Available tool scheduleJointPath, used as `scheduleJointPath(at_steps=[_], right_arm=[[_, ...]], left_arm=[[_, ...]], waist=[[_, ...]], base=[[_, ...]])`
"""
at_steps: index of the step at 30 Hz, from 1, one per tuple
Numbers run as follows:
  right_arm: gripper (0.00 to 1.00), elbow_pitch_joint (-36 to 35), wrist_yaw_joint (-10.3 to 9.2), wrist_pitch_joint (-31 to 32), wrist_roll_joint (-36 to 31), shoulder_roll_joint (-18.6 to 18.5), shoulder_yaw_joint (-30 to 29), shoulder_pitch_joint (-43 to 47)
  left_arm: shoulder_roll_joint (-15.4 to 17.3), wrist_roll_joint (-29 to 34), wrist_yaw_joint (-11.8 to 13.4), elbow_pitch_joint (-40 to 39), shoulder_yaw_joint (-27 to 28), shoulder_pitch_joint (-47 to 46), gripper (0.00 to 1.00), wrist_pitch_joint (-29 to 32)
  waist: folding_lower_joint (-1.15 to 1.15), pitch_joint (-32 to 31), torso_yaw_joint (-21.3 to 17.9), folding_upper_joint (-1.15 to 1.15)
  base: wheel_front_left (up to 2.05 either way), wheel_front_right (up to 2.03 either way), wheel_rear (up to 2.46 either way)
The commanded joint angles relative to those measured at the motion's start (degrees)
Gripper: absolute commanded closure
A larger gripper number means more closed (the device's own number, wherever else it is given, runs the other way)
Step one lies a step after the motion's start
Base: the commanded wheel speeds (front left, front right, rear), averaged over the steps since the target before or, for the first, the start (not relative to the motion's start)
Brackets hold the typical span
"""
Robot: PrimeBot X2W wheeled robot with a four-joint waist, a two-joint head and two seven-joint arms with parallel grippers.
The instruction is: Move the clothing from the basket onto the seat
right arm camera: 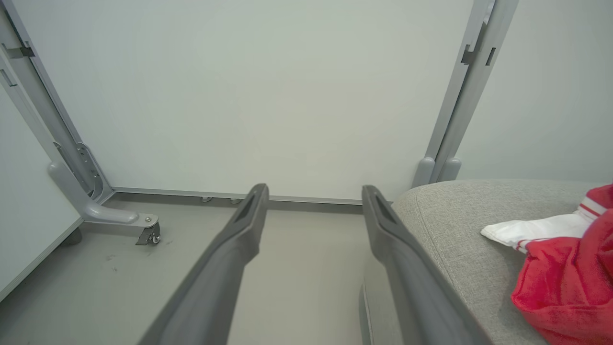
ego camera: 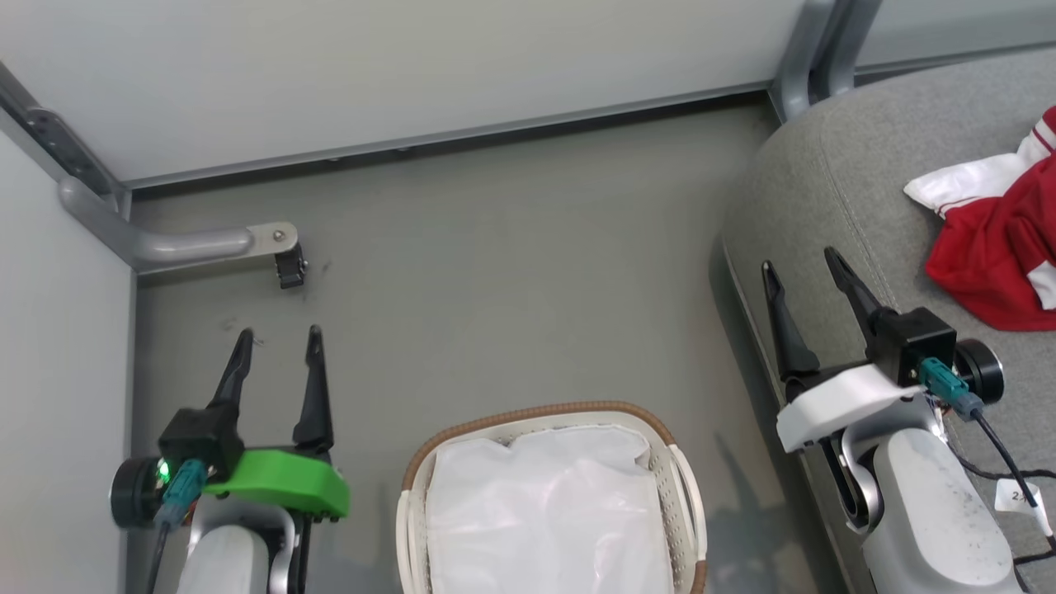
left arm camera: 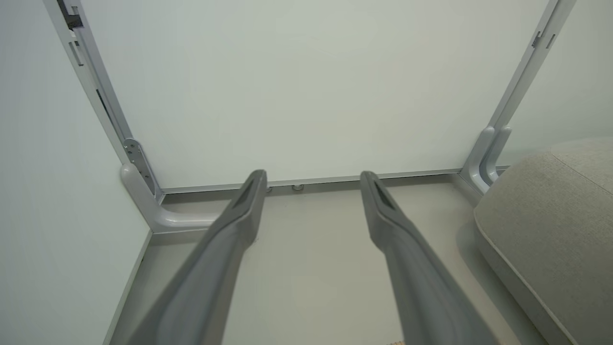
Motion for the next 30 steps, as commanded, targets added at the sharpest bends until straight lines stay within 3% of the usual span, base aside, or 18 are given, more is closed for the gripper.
scheduleJointPath(at_steps=[1,10,18,19,23,30], right_arm=[[0.0,0.39,-0.07,-0.02,0.31,-0.13,-0.3,1.34],[0.0,1.32,-0.08,-0.02,1.51,0.17,-1.55,5.82],[0.0,1.85,-0.07,-0.02,2.99,0.18,-1.27,9.56],[1.0,1.78,-0.01,0.0,2.55,0.36,-1.22,9.05],[1.0,3.78,0.0,0.12,2.65,0.83,-1.13,10.26],[1.0,3.29,0.0,2.51,10.61,0.78,-2.18,10.15]], left_arm=[[-0.02,0.19,0.46,-0.2,1.06,1.55,0.0,0.04],[0.0,-0.85,0.2,-0.72,4.56,7.14,0.0,0.05],[0.01,-5.58,0.08,0.72,5.14,10.66,0.0,0.05],[-0.05,-5.51,0.17,0.58,5.05,9.86,1.0,0.0],[-0.33,-5.67,0.17,2.8,4.99,10.35,1.0,0.09],[-0.3,-12.79,0.01,2.43,5.77,9.55,1.0,2.39]], waist=[[0.0,-2.04,1.39,0.0],[0.0,-5.3,1.08,0.0],[0.0,-7.66,0.96,0.0],[0.0,-7.41,0.97,0.0],[0.0,-7.55,0.97,0.0],[0.0,-7.75,1.01,0.0]], base=[[0.0,0.0,0.0],[0.0,0.0,0.0],[0.0,0.0,0.0],[0.0,0.0,0.0],[0.0,0.0,0.0],[0.0,0.0,0.0]])
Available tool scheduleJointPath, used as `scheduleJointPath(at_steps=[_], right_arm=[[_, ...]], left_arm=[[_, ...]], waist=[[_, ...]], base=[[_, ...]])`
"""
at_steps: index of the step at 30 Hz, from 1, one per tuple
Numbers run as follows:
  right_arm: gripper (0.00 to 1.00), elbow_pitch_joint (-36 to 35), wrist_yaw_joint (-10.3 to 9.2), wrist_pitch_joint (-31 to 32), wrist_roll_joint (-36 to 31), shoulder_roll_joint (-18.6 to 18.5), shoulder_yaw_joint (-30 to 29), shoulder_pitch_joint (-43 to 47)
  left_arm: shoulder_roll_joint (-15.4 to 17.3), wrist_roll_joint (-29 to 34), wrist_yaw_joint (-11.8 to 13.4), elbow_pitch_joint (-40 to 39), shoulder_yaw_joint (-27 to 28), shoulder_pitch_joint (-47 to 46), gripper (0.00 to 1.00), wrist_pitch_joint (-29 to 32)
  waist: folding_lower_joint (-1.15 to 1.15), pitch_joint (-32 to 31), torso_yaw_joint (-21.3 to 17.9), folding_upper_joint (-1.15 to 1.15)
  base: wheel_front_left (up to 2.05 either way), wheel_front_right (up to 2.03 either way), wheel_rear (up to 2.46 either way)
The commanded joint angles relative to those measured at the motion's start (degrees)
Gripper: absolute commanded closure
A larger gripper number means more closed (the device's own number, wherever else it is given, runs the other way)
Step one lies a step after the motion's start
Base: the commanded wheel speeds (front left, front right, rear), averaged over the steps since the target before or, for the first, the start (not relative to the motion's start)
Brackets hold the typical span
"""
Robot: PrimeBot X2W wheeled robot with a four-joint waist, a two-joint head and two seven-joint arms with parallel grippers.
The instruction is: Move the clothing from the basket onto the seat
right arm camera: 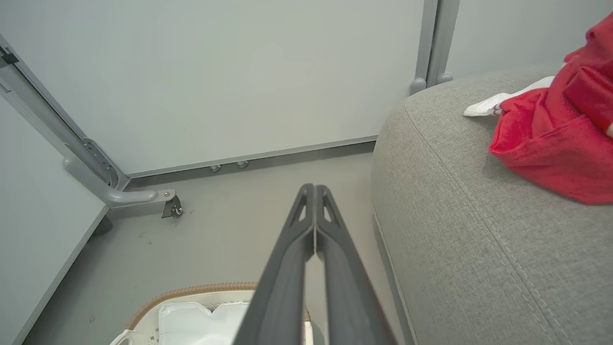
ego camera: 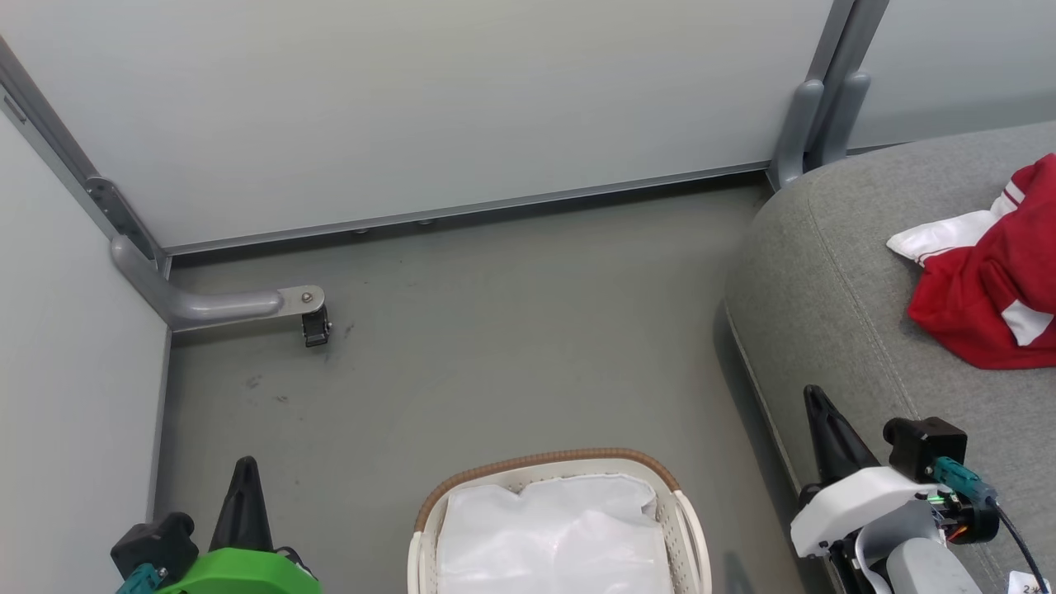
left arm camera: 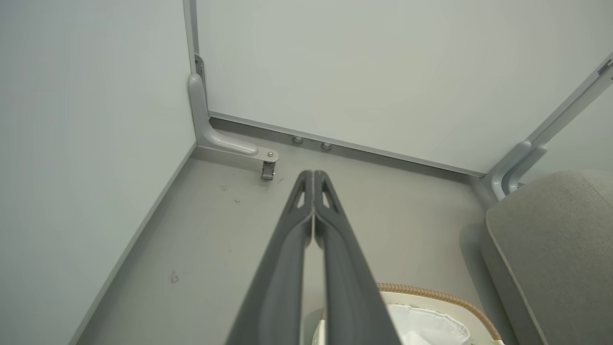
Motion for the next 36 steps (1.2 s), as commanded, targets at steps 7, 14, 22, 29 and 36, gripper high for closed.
scheduleJointPath(at_steps=[7,14,22,29,36], right_arm=[[1.0,-2.33,-0.01,2.09,9.77,-0.27,-0.74,-0.16],[1.0,-3.22,-0.01,3.72,16.69,-0.32,-1.2,0.2],[1.0,-4.06,-0.02,5.53,24.02,-0.38,-1.78,0.41],[1.0,-4.73,-0.02,7.05,30.03,-0.43,-2.25,0.64],[1.0,-5.35,-0.02,8.48,35.61,-0.48,-2.7,0.86]], left_arm=[[0.21,-8.59,-0.31,-2.01,0.69,-1.16,1.0,2.06],[0.25,-14.77,-0.46,-2.74,1.02,-1.57,1.0,3.72],[0.28,-21.33,-0.62,-3.46,1.41,-2.1,1.0,5.55],[0.32,-26.66,-0.74,-3.97,1.76,-2.46,1.0,7.06],[0.35,-31.69,-0.83,-4.52,2.11,-2.88,1.0,8.49]], waist=[[0.0,-0.22,0.05,0.0],[0.0,-0.41,0.09,0.0],[0.0,-0.64,0.14,0.0],[0.0,-0.84,0.19,0.0],[0.0,-1.05,0.23,0.0]], base=[[0.0,0.0,0.0],[0.0,0.0,0.0],[0.0,0.0,0.0],[0.0,0.0,0.0],[0.0,0.0,0.0]])
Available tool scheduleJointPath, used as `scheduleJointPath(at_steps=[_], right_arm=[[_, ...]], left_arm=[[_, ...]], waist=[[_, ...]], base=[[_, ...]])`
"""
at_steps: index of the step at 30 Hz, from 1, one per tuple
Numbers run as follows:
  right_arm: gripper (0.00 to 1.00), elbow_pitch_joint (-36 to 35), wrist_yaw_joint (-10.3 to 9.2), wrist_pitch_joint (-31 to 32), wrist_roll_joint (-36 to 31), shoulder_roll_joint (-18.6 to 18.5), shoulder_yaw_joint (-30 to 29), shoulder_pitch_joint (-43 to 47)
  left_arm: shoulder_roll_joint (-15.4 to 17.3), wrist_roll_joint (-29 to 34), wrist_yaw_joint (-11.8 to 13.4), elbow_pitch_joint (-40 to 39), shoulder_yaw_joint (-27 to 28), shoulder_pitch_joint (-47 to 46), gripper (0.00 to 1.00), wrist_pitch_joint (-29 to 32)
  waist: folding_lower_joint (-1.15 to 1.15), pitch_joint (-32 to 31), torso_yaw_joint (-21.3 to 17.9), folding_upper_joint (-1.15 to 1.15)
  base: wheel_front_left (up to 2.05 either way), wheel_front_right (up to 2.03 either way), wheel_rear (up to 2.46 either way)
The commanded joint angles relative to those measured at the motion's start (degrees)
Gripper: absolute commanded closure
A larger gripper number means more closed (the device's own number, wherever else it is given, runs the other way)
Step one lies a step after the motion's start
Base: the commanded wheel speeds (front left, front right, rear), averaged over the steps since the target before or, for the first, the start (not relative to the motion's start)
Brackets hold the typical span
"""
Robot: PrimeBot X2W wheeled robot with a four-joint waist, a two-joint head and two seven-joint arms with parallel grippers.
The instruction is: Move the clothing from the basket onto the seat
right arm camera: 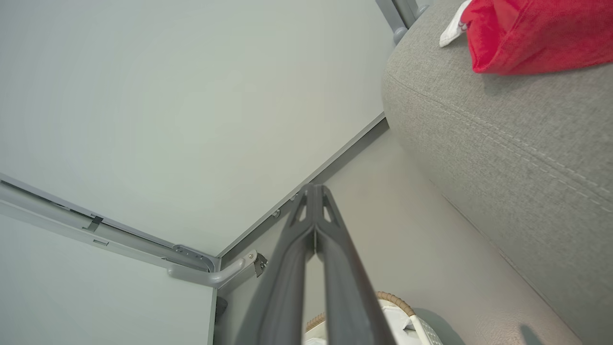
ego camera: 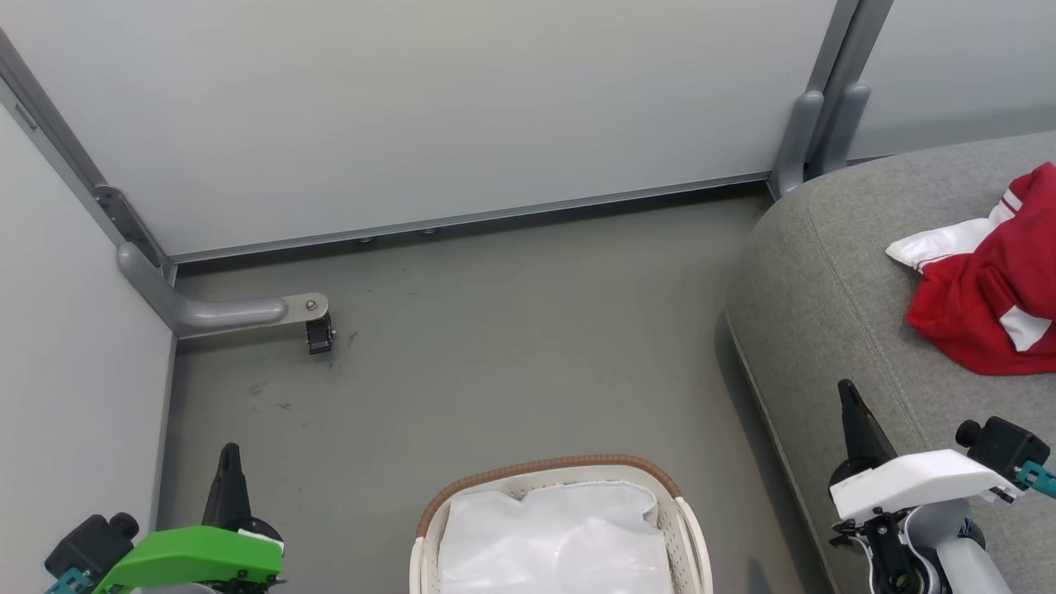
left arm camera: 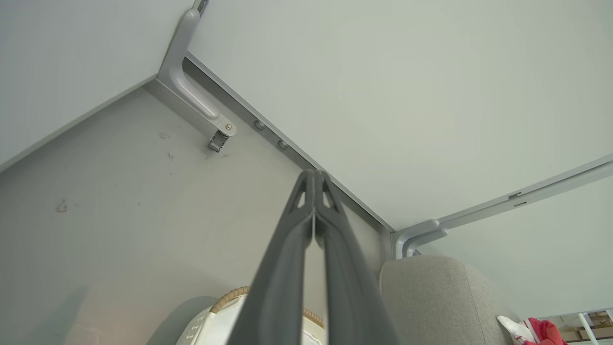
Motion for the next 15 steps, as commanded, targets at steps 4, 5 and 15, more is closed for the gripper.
scheduleJointPath(at_steps=[4,5,15], right_arm=[[1.0,-1.26,-0.01,1.15,4.33,-0.41,-0.49,0.03],[1.0,-1.34,-0.01,1.3,4.96,-0.41,-0.55,0.06],[1.0,-2.1,-0.02,3.01,11.83,-0.47,-1.12,0.36]], left_arm=[[0.34,-4.02,-0.22,-1.17,0.51,-1.97,1.0,1.08],[0.35,-4.6,-0.24,-1.23,0.56,-2.01,1.0,1.28],[0.39,-10.7,-0.42,-1.83,0.96,-2.43,1.0,2.98]], waist=[[0.0,-0.13,0.03,0.0],[0.0,-0.16,0.04,0.0],[0.0,-0.44,0.1,0.0]], base=[[0.0,0.0,0.0],[0.0,0.0,0.0],[0.0,0.0,0.0]])
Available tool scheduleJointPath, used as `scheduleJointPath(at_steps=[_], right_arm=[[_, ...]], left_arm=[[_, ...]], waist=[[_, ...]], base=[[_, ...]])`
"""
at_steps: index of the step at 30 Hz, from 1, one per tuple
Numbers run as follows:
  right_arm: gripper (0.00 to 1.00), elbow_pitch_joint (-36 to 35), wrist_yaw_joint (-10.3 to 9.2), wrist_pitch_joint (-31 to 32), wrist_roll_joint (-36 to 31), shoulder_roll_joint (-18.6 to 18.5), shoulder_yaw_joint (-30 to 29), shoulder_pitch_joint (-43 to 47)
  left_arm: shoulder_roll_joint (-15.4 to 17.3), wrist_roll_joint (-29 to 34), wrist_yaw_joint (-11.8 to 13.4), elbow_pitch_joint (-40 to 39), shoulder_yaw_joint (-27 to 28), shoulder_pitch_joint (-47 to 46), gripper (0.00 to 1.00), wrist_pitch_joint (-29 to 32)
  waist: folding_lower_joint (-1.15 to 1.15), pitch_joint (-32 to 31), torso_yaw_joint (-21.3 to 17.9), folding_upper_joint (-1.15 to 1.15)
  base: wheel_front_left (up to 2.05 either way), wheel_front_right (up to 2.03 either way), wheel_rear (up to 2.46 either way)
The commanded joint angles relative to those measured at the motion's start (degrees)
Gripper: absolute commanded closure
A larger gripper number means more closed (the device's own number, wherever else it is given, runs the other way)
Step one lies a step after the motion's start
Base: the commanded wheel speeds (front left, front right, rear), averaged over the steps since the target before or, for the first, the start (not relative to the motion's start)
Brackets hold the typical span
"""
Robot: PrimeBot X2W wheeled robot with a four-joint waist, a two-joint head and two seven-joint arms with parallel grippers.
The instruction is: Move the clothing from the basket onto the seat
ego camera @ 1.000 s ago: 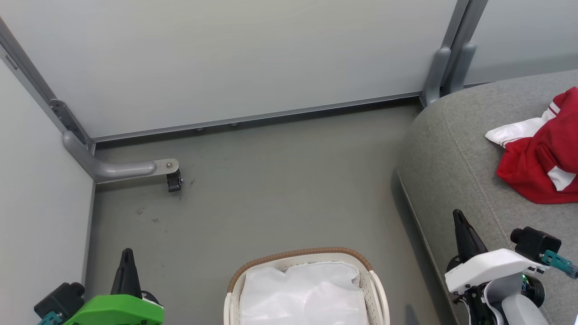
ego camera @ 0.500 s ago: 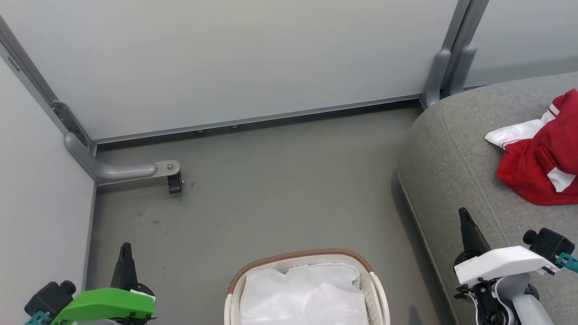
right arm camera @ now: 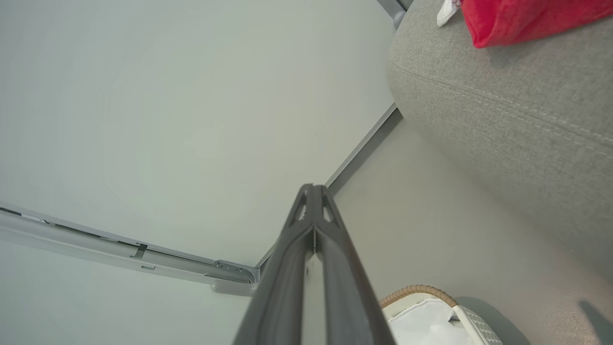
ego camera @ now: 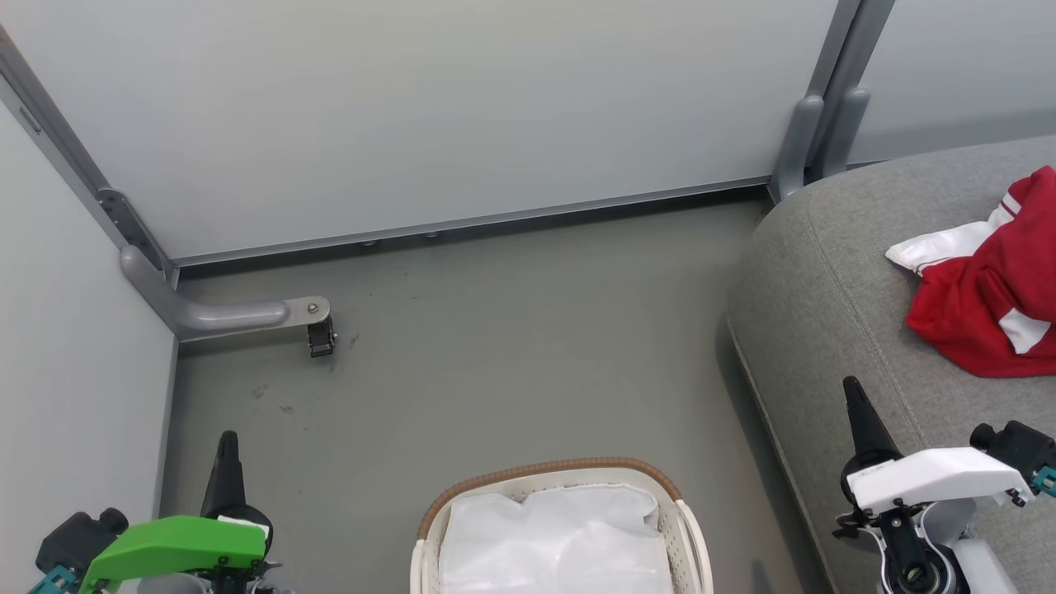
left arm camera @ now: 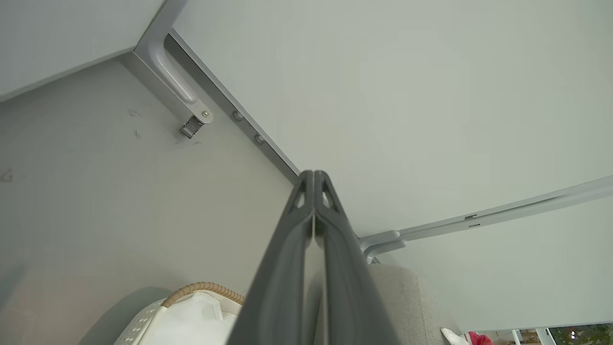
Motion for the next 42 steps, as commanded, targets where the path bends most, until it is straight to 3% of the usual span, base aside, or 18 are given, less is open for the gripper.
scheduleJointPath(at_steps=[1,42], right_arm=[[1.0,-0.88,-0.02,0.36,1.81,-0.39,-0.36,0.31],[1.0,-3.25,-0.03,6.03,24.26,-0.56,-2.18,1.16]], left_arm=[[0.37,-1.72,-0.35,-0.73,0.4,-1.54,1.0,0.35],[0.5,-21.71,-0.83,-2.7,1.72,-2.99,1.0,6.09]], waist=[[0.0,-0.04,0.01,0.0],[0.0,-1.22,0.27,0.0]], base=[[0.0,0.0,0.0],[0.0,0.0,0.0]])
